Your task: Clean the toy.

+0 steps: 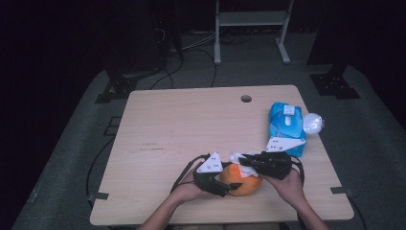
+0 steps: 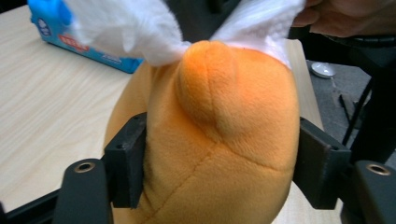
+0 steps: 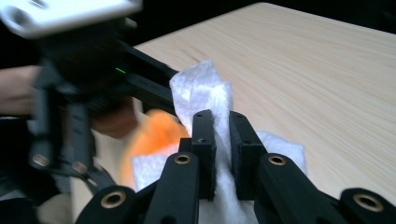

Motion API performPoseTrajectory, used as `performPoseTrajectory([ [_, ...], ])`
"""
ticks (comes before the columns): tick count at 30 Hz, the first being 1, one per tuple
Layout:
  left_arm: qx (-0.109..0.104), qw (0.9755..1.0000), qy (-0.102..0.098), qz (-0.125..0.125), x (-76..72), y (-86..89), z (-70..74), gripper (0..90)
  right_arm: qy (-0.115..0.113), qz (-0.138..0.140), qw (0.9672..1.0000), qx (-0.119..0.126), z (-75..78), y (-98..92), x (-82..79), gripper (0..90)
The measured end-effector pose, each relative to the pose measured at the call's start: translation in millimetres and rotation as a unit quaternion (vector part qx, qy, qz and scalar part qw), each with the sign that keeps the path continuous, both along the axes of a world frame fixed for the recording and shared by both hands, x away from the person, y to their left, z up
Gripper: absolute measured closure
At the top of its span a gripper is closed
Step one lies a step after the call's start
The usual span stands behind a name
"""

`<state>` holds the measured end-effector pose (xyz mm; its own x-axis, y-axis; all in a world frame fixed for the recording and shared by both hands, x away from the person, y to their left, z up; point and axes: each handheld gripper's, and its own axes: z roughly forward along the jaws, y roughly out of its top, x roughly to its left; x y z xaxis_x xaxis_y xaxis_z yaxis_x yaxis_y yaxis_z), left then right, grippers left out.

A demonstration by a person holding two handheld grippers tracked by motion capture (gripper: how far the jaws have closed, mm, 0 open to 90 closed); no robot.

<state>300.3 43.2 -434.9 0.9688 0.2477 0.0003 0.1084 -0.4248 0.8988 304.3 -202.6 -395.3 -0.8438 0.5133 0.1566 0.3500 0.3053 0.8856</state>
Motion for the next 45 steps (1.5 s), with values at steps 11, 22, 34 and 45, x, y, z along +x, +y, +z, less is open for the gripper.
performPoseTrajectory([
  [11,0.039,0.9926,-0.108,0.038,-12.5,-10.2,4.4,37.8,-0.008,0.018,0.9992,0.036,15.4,5.2,-9.6,81.5],
  [22,0.061,0.9905,-0.124,-0.006,-20.5,-15.3,-1.4,32.0,0.027,-0.010,0.9994,0.017,-5.8,-7.3,4.1,81.5],
  [34,0.058,0.9923,-0.109,-0.002,-15.3,-8.7,-1.0,32.4,0.020,-0.027,0.9993,-0.018,-9.0,-15.2,8.2,81.5],
  [45,0.006,0.9982,-0.026,0.054,-0.1,-4.4,-1.0,32.2,0.015,0.019,0.9987,0.045,6.7,-5.2,-2.4,81.4],
])
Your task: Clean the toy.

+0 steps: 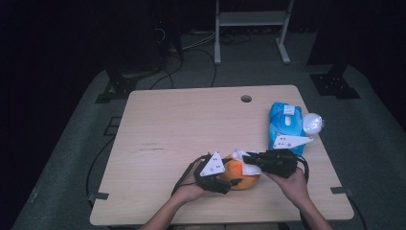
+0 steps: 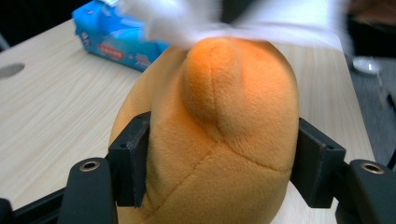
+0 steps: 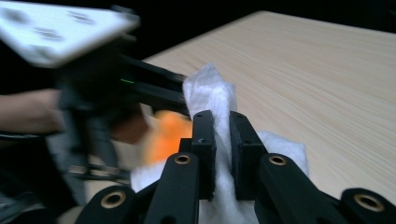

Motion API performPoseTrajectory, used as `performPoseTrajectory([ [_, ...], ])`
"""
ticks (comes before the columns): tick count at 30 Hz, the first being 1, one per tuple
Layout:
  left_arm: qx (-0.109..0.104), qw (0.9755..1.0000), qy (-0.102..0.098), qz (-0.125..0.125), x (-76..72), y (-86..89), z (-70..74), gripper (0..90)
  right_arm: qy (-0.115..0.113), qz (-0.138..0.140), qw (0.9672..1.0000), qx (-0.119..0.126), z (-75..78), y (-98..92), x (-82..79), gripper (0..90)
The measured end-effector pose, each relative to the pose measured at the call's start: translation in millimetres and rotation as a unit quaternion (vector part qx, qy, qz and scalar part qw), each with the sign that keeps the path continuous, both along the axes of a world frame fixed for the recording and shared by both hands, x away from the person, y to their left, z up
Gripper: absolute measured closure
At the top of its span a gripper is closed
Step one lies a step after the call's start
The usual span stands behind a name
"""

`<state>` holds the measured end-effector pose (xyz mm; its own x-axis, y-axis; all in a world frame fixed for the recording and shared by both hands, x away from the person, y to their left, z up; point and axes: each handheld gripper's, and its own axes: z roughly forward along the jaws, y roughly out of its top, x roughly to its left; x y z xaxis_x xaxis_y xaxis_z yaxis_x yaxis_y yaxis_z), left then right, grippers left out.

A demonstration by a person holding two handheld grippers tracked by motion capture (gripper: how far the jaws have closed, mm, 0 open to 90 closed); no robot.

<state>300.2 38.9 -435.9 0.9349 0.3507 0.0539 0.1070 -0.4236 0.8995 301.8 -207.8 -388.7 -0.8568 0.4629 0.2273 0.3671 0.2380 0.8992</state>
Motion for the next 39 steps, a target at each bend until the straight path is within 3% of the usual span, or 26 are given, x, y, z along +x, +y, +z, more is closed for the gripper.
performPoseTrajectory([
  [3,-0.006,0.9998,0.012,0.011,1.6,0.9,-1.7,30.7,-0.026,0.004,0.9993,-0.025,1.0,12.0,-6.1,81.4],
  [6,-0.009,0.9999,0.014,0.004,2.3,1.6,-1.0,24.7,-0.018,-0.011,0.9996,-0.019,-2.3,5.2,0.8,81.6],
  [8,-0.022,0.9993,0.026,-0.017,3.8,3.1,-1.3,18.0,-0.009,-0.022,0.9996,-0.016,-7.3,-2.0,6.3,81.6],
  [9,-0.029,0.9991,0.028,-0.016,4.5,3.9,-1.3,17.7,-0.003,-0.026,0.9996,-0.014,-9.2,-5.0,8.0,81.6],
  [12,-0.022,0.9996,0.017,-0.009,4.6,3.9,-0.2,25.8,0.002,-0.029,0.9996,-0.003,-8.5,-7.3,7.5,81.6],
  [16,-0.023,0.9996,0.015,0.009,3.5,-0.5,1.4,35.2,-0.019,-0.001,0.9997,0.013,1.8,4.7,-2.3,81.6],
  [19,-0.015,0.9996,0.013,0.019,1.4,-2.8,3.1,35.5,-0.041,0.012,0.9990,-0.015,4.0,20.3,-10.2,81.6],
  [22,-0.027,0.9987,0.032,0.029,5.2,2.1,2.6,36.3,-0.059,0.002,0.9976,-0.034,2.0,21.4,-10.0,81.8],
  [25,-0.044,0.9969,0.056,0.035,12.2,9.1,0.6,36.4,-0.067,-0.017,0.9964,-0.048,-1.7,14.1,-5.2,81.9],
  [30,-0.074,0.9916,0.094,0.048,20.5,16.9,-2.7,36.2,-0.043,-0.047,0.9972,-0.039,-9.5,-3.4,1.7,81.8],
  [33,-0.081,0.9900,0.102,0.054,22.1,17.8,-3.6,36.0,-0.044,-0.047,0.9974,-0.032,-10.0,-0.8,-1.5,81.4],
  [36,-0.096,0.9858,0.121,0.067,26.0,24.4,-4.5,35.9,-0.055,-0.027,0.9975,-0.035,-8.9,5.7,-4.7,81.4],
  [39,-0.109,0.9817,0.139,0.072,30.3,30.3,-5.5,35.9,-0.053,-0.035,0.9970,-0.043,-10.0,3.3,-2.3,81.6],
])
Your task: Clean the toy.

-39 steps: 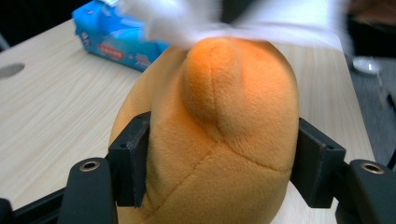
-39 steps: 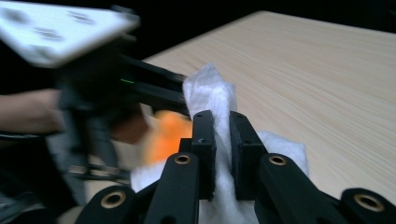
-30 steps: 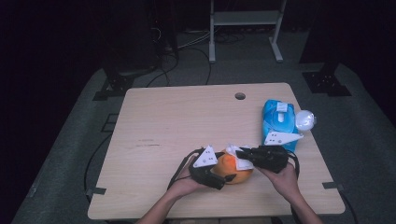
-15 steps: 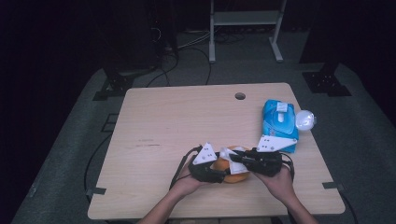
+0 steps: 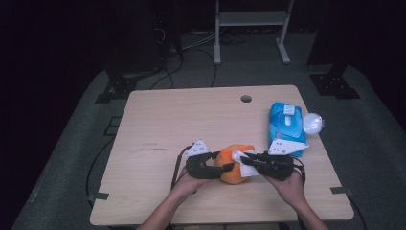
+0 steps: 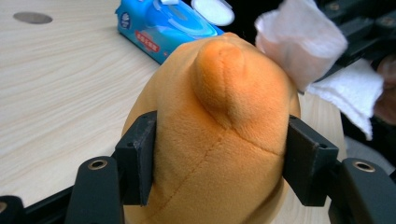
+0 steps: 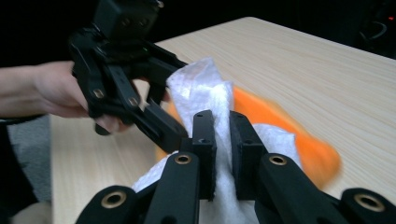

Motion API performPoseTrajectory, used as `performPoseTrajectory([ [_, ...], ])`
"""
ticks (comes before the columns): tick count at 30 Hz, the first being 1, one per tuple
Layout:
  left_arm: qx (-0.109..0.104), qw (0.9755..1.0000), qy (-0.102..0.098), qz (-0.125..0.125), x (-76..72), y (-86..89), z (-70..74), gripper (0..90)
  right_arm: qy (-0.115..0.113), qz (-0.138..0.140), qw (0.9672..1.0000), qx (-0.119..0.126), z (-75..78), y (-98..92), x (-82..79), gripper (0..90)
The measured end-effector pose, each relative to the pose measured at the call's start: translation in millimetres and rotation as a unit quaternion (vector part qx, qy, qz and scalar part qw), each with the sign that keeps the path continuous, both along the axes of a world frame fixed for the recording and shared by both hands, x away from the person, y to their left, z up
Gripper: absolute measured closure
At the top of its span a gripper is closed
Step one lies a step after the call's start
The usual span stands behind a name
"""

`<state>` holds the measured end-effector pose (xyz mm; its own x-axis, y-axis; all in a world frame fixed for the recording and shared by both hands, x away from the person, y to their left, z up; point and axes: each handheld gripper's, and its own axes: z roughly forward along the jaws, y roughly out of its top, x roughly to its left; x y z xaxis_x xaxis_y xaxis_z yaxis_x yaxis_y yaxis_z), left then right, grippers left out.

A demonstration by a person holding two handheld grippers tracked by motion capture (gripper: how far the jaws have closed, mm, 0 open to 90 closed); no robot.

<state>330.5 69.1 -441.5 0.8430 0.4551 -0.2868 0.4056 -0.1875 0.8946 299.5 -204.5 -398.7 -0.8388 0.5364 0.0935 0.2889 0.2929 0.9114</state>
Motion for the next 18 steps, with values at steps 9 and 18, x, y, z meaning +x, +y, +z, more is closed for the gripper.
performPoseTrajectory([
  [9,0.017,0.9994,-0.024,-0.019,-7.4,-6.8,1.2,35.6,0.033,-0.049,0.9978,0.029,-8.6,-27.3,17.8,81.5],
  [18,0.073,0.9917,-0.088,-0.058,-24.3,-25.4,4.9,33.8,0.047,-0.002,0.9963,0.073,-1.7,-17.3,13.2,81.5],
])
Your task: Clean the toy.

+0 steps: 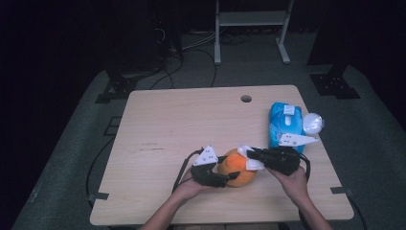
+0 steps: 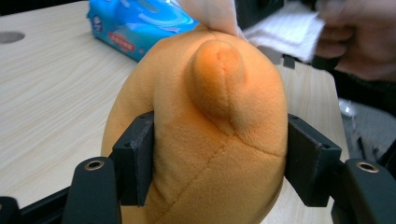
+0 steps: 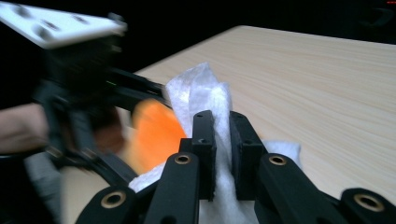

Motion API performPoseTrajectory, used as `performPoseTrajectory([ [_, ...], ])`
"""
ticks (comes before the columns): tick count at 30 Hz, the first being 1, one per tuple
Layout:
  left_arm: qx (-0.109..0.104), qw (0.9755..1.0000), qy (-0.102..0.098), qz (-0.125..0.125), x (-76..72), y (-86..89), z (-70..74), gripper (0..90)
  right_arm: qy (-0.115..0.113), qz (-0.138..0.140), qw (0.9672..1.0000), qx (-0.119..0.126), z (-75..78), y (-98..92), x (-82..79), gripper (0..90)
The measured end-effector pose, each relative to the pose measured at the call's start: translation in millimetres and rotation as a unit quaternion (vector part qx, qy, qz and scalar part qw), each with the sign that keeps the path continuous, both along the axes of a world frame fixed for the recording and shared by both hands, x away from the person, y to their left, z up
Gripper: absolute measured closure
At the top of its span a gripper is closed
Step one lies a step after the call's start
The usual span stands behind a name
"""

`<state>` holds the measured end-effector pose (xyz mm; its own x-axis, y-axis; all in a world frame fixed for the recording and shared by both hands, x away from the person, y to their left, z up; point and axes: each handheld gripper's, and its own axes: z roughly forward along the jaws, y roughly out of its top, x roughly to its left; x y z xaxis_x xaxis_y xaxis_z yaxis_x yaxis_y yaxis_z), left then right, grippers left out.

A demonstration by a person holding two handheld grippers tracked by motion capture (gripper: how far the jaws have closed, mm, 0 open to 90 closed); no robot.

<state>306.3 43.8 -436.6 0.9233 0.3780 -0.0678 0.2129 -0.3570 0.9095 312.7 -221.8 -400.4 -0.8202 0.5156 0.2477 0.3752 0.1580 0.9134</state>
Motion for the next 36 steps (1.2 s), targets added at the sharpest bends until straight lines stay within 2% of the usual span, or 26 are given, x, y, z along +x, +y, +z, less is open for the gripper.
performPoseTrajectory([
  [2,0.011,0.9998,-0.015,-0.005,-3.6,-3.8,0.4,33.1,-0.007,0.022,0.9997,-0.009,3.1,14.0,-6.2,81.5],
  [4,0.010,0.9998,-0.015,-0.007,-3.9,-2.4,0.2,33.2,-0.019,0.027,0.9992,-0.023,4.6,20.5,-8.6,81.5],
  [5,0.010,0.9998,-0.014,-0.008,-3.3,-1.1,0.2,33.4,-0.016,0.027,0.9992,-0.023,4.6,19.7,-7.6,81.6],
  [8,0.013,0.9997,-0.017,-0.011,-2.5,0.5,0.5,33.8,-0.013,0.002,0.9994,-0.033,0.0,9.9,-0.7,81.6],
  [12,0.009,0.9998,-0.015,-0.012,-0.5,2.5,0.3,33.9,0.009,-0.042,0.9984,-0.038,-10.1,-15.2,10.2,81.5],
  [13,0.007,0.9998,-0.014,-0.012,-0.1,2.7,0.0,33.9,0.020,-0.049,0.9981,-0.033,-12.5,-21.3,12.5,81.6],
  [16,0.005,0.9998,-0.012,-0.012,0.6,2.6,-0.7,33.9,0.026,-0.052,0.9978,-0.030,-13.1,-23.7,12.8,81.6],
  [20,0.005,0.9998,-0.013,-0.011,-0.7,1.3,-1.4,34.0,0.008,-0.030,0.9990,-0.031,-4.6,-5.8,4.5,81.6],
  [25,0.005,0.9998,-0.017,-0.008,-1.5,0.1,-1.0,34.2,-0.005,0.028,0.9995,-0.013,7.2,20.6,-9.2,81.6],
  [27,0.005,0.9998,-0.019,-0.006,-1.7,2.0,0.0,35.2,-0.019,0.029,0.9990,-0.029,8.8,26.1,-11.8,81.6],
  [28,0.003,0.9998,-0.021,-0.003,-1.6,2.8,0.5,35.7,-0.017,0.028,0.9991,-0.028,7.9,24.5,-10.3,81.6],
  [30,0.000,0.9998,-0.022,0.002,-0.7,3.6,1.5,36.6,-0.008,0.016,0.9995,-0.025,3.1,16.1,-3.8,81.7],
  [33,-0.004,0.9998,-0.021,0.004,0.7,5.1,2.2,37.5,0.011,-0.023,0.9994,-0.025,-5.7,-3.6,6.7,81.7],
  [36,-0.014,0.9996,-0.023,0.009,1.0,6.2,5.0,38.2,0.026,-0.048,0.9983,-0.020,-7.6,-15.6,10.8,81.6],
])
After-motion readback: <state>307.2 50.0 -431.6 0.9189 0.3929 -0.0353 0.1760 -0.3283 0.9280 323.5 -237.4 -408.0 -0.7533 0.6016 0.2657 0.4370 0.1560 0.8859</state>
